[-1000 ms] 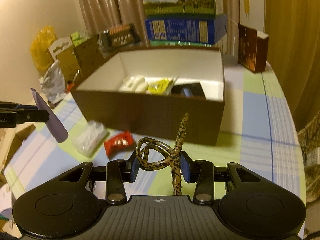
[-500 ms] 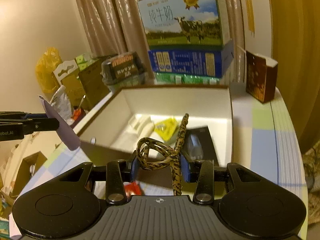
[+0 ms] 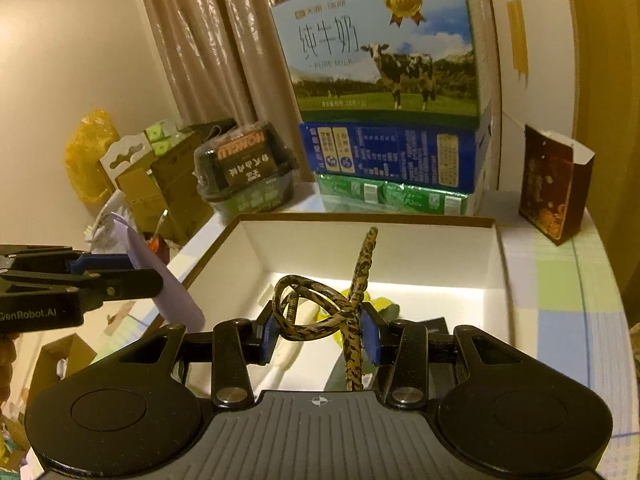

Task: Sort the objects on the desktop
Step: 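Carry the purple tube and hair claw with both tools over the brown box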

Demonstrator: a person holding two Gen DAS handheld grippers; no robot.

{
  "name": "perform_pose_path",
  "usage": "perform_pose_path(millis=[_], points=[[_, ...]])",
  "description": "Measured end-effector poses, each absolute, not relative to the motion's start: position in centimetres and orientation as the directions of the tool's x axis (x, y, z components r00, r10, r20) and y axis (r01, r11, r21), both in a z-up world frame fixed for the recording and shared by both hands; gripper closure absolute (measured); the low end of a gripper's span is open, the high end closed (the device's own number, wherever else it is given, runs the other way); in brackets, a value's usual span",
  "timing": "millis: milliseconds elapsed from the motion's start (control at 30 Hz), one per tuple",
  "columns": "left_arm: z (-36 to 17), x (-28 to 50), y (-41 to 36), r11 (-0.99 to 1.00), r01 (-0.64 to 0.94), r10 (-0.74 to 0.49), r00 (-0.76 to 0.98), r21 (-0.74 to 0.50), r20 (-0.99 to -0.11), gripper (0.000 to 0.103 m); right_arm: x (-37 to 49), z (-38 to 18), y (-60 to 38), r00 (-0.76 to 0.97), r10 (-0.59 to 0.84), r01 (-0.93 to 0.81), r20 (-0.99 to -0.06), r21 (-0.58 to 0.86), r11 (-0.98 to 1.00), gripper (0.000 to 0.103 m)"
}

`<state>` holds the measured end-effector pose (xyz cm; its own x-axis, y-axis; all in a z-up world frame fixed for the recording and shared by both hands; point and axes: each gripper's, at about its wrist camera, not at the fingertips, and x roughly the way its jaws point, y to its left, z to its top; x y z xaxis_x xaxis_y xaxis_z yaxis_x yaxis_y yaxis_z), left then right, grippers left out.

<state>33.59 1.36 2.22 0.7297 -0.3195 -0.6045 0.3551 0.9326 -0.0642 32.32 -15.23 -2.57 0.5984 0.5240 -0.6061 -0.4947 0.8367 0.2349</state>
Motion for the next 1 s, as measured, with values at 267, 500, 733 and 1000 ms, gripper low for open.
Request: perform_pose_path(millis=[267, 500, 733, 1000], points=[[-0.5, 38.0, 0.7, 0.928, 0.356, -0.337, 0.677, -0.109, -0.654, 0.073, 36.2, -5.6, -13.3, 0.562, 0.491, -0.460, -0.666, 0.241, 0.854, 0.064], [-3.6, 41.4, -0.3, 0.921, 0.361, -0.353, 0.607, -0.149, -0.712, 0.073, 38.4, -7.8, -12.7, 0.536, 0.457, -0.433, -0.710, 0.235, 0.871, 0.064], [-5.9, 44.0, -1.2, 0.919, 0.357, -0.355, 0.558, -0.169, -0.750, 0.073, 40.3, -9.0, -12.8, 0.521, 0.439, -0.409, -0.732, 0.237, 0.881, 0.064], [-8.0, 46.7, -2.0, 0.922, 0.343, -0.347, 0.517, -0.181, -0.782, 0.073, 41.6, -9.8, -12.7, 0.508, 0.424, -0.390, -0.750, 0.239, 0.889, 0.064]])
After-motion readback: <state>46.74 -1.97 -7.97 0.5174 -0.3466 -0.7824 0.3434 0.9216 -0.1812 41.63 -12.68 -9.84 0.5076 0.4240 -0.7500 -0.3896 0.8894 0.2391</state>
